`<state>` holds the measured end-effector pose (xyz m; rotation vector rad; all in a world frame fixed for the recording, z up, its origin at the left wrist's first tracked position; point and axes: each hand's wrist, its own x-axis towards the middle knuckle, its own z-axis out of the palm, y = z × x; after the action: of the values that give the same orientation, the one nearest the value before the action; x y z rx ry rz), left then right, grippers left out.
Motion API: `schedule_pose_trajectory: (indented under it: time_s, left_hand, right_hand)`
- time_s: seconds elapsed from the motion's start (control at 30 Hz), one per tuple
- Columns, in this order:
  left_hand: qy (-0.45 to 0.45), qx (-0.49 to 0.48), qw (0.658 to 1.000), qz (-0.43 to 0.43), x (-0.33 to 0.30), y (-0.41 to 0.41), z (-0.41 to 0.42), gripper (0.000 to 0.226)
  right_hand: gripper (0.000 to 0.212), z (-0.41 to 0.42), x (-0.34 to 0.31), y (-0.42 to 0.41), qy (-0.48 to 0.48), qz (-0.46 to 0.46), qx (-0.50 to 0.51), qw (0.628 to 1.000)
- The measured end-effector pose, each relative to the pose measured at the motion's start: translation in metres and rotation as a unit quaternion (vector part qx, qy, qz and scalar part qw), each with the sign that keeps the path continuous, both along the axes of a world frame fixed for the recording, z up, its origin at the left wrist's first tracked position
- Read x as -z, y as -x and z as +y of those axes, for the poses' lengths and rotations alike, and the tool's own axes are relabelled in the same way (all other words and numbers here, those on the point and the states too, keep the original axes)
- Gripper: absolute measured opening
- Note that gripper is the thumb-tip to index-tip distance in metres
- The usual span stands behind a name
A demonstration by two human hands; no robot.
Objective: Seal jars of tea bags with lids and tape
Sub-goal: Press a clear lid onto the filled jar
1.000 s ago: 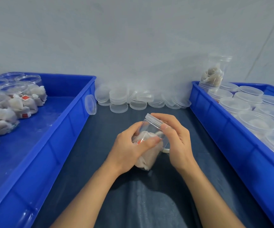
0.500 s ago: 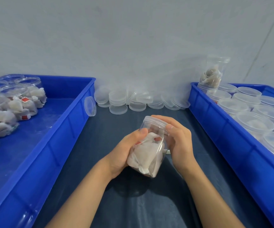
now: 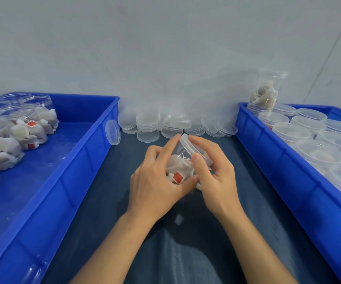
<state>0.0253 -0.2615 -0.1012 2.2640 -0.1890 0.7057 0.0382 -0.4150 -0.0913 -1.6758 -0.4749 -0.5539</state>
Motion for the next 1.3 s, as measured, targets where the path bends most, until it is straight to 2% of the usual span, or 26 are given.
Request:
schedule_pose_trajectory:
  time_s: [0.03,0.07,0.1,0.13,0.17,0.23,0.27,0.37,0.57,0.7,0.77,0.87,0.97,1.07,1.17,1.3]
  left_hand:
    - [0.073,0.042,0.996,0.037,-0.002,-0.001,0.001,0.084]
    - [0.170,0.105,0.977,0.081,-0.005,-0.003,0.003,0.072]
    - [0.264,0.178,0.939,0.133,-0.009,-0.005,0.004,0.059]
    - [0.342,0.245,0.887,0.192,-0.013,-0.004,0.004,0.052]
    - [0.399,0.299,0.831,0.247,-0.014,-0.003,0.004,0.055]
    - [0.461,0.369,0.735,0.335,-0.014,0.001,0.004,0.072]
    - [0.473,0.389,0.706,0.356,-0.013,0.001,0.004,0.079]
    - [0.490,0.408,0.674,0.373,-0.008,0.000,0.004,0.087]
    - [0.454,0.404,0.695,0.383,-0.008,-0.001,0.006,0.072]
    - [0.419,0.378,0.734,0.378,-0.009,-0.002,0.007,0.075]
    - [0.405,0.362,0.758,0.361,-0.009,-0.003,0.008,0.075]
    - [0.382,0.335,0.806,0.306,-0.009,-0.002,0.003,0.065]
    - [0.357,0.316,0.839,0.261,-0.008,0.000,-0.005,0.066]
    - [0.347,0.313,0.853,0.235,-0.008,0.001,-0.008,0.068]
    - [0.341,0.320,0.856,0.223,-0.007,0.003,-0.011,0.085]
    - [0.338,0.298,0.870,0.200,-0.004,0.004,-0.015,0.075]
  right_hand:
    - [0.038,-0.002,-0.001,0.000,-0.017,0.016,-0.012,1.000]
    - [0.041,-0.005,-0.002,0.000,-0.041,0.035,-0.029,0.998]
    - [0.045,-0.007,-0.004,0.000,-0.066,0.051,-0.046,0.995]
    - [0.048,-0.009,-0.005,0.000,-0.091,0.065,-0.062,0.992]
    - [0.050,-0.010,-0.006,0.001,-0.116,0.079,-0.079,0.987]
    - [0.055,-0.009,-0.009,0.003,-0.161,0.108,-0.116,0.974]
    - [0.058,-0.008,-0.010,0.004,-0.175,0.117,-0.131,0.969]
    - [0.060,-0.006,-0.011,0.005,-0.200,0.139,-0.153,0.958]
    - [0.064,-0.006,-0.011,0.004,-0.221,0.178,-0.163,0.945]
    - [0.085,-0.006,-0.012,0.004,-0.202,0.195,-0.158,0.947]
    - [0.081,-0.006,-0.012,0.003,-0.196,0.197,-0.143,0.950]
    - [0.066,-0.007,-0.012,0.001,-0.203,0.194,-0.122,0.952]
    - [0.066,-0.007,-0.014,0.001,-0.210,0.192,-0.106,0.953]
    - [0.068,-0.008,-0.014,-0.001,-0.200,0.187,-0.090,0.957]
    - [0.063,-0.009,-0.014,0.000,-0.192,0.182,-0.074,0.962]
    - [0.060,-0.011,-0.012,0.000,-0.170,0.171,-0.060,0.969]
